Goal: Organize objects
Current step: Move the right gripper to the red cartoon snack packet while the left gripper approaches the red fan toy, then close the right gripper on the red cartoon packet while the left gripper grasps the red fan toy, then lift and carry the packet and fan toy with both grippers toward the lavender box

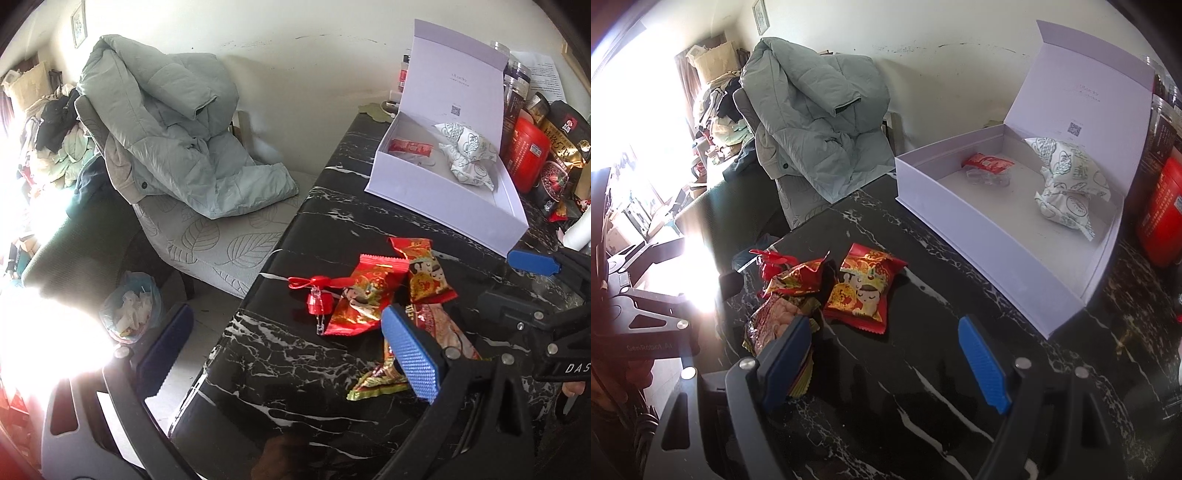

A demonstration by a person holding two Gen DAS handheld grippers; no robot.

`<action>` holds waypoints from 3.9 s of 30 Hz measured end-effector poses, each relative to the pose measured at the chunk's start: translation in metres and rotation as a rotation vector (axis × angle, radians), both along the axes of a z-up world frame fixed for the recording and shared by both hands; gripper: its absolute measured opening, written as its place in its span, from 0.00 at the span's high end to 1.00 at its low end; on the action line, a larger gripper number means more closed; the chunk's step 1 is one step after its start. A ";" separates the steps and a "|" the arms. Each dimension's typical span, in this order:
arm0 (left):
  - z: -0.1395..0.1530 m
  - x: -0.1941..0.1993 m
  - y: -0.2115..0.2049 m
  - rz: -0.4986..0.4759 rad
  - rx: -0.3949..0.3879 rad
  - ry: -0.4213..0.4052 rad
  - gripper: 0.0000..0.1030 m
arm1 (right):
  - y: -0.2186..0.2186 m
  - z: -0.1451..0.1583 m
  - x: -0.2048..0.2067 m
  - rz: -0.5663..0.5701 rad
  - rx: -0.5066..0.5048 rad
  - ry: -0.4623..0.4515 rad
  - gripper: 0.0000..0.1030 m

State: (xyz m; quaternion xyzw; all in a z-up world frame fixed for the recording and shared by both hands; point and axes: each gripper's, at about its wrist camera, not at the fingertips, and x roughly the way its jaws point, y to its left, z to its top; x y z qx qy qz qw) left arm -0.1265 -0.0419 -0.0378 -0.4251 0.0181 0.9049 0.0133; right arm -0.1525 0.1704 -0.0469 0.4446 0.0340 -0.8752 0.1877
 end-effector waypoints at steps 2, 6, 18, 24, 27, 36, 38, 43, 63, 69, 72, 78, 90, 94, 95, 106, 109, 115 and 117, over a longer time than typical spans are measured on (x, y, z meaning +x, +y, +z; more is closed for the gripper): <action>-0.003 -0.006 -0.002 0.002 -0.007 -0.005 0.01 | -0.004 -0.003 -0.006 0.008 0.007 -0.007 0.19; -0.011 -0.018 -0.007 -0.005 0.009 -0.025 0.01 | -0.011 -0.012 -0.021 0.027 0.010 -0.032 0.19; -0.030 -0.049 -0.006 -0.084 0.015 -0.059 0.03 | -0.026 -0.036 -0.058 0.073 0.022 -0.094 0.19; -0.036 -0.059 -0.005 -0.124 0.042 -0.061 0.14 | -0.023 -0.044 -0.065 0.067 0.010 -0.113 0.19; -0.042 -0.065 -0.010 -0.109 0.073 -0.083 0.32 | -0.022 -0.044 -0.065 0.073 0.009 -0.109 0.19; -0.046 -0.061 -0.017 -0.105 0.120 -0.099 0.57 | -0.021 -0.041 -0.059 0.095 0.012 -0.087 0.55; -0.045 -0.056 -0.015 -0.115 0.121 -0.099 0.57 | -0.019 -0.040 -0.056 0.091 0.010 -0.087 0.56; -0.040 -0.043 -0.011 -0.131 0.121 -0.097 0.57 | -0.012 -0.037 -0.042 0.075 0.014 -0.082 0.56; -0.016 0.017 0.002 -0.105 0.113 -0.044 0.57 | 0.011 -0.024 0.013 0.017 -0.034 -0.027 0.28; -0.017 0.023 -0.006 -0.079 0.118 -0.048 0.57 | 0.000 -0.024 0.004 -0.001 -0.007 0.004 0.28; -0.020 0.021 -0.009 -0.075 0.127 -0.056 0.57 | -0.003 -0.027 -0.004 -0.003 -0.011 -0.005 0.28; -0.025 0.016 -0.012 -0.074 0.135 -0.066 0.57 | -0.011 -0.036 -0.014 -0.006 0.016 -0.018 0.28; -0.026 0.018 -0.009 -0.077 0.129 -0.073 0.57 | -0.008 -0.041 -0.011 0.003 0.025 -0.023 0.55; -0.019 0.024 -0.003 -0.090 0.122 -0.060 0.57 | -0.002 -0.039 -0.004 -0.003 0.017 -0.018 0.55; -0.018 0.025 -0.002 -0.095 0.122 -0.058 0.57 | 0.000 -0.038 -0.001 -0.002 0.015 -0.015 0.55; -0.001 0.045 0.022 -0.158 0.118 -0.030 0.57 | 0.020 -0.021 0.033 -0.008 0.010 0.021 0.56; 0.003 0.047 0.030 -0.183 0.128 -0.028 0.57 | 0.025 -0.015 0.043 -0.013 0.009 0.037 0.56; 0.005 0.050 0.049 -0.227 0.127 -0.027 0.57 | 0.043 -0.012 0.061 -0.037 0.001 0.040 0.56; 0.007 0.052 0.055 -0.246 0.128 -0.024 0.57 | 0.049 -0.012 0.065 -0.045 -0.006 0.035 0.56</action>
